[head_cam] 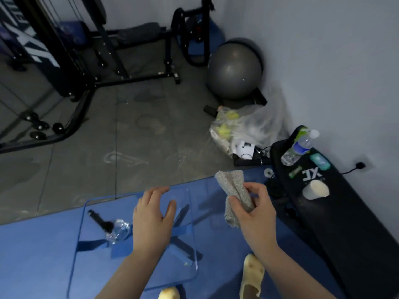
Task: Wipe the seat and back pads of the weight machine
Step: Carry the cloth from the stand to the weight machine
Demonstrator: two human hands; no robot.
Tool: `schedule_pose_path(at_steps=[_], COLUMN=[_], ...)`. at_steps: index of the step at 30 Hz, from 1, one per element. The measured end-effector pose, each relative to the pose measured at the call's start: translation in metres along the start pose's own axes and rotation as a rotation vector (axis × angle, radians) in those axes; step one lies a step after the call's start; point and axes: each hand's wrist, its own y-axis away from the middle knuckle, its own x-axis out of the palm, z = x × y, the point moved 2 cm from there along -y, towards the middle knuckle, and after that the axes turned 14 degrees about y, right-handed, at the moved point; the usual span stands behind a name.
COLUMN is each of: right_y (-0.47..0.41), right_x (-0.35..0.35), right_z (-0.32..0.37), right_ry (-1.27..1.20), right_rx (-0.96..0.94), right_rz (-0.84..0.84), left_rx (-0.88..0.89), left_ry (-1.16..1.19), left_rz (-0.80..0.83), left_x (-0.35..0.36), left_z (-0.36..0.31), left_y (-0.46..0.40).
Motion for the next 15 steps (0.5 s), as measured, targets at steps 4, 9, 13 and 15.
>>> schedule_pose_path(at_steps=[4, 9, 13, 15], right_y=[-0.056, -0.134, -0.184, -0.207], right_x=[-0.038, -0.087, -0.107, -0.106], right_z=[-0.032, -0.058, -0.059, -0.055], right_ry=[0.020, 0.103, 0.095, 0.077], right_rx=[-0.061, -0.152, -0.193, -0.219], right_rz=[0.046, 0.131, 0.137, 0.135], left_rx=[-0.043, -0.131, -0.123, -0.116], left_ry=[-0.016, 0.016, -0.030, -0.053], left_rz=[-0.035, -0.138, -0.131, -0.163], left_x=[0.065, 0.137, 0.166, 0.171], left_z=[-0.029, -0.072, -0.097, -0.106], left_y=[-0.019, -0.043, -0.065, -0.081])
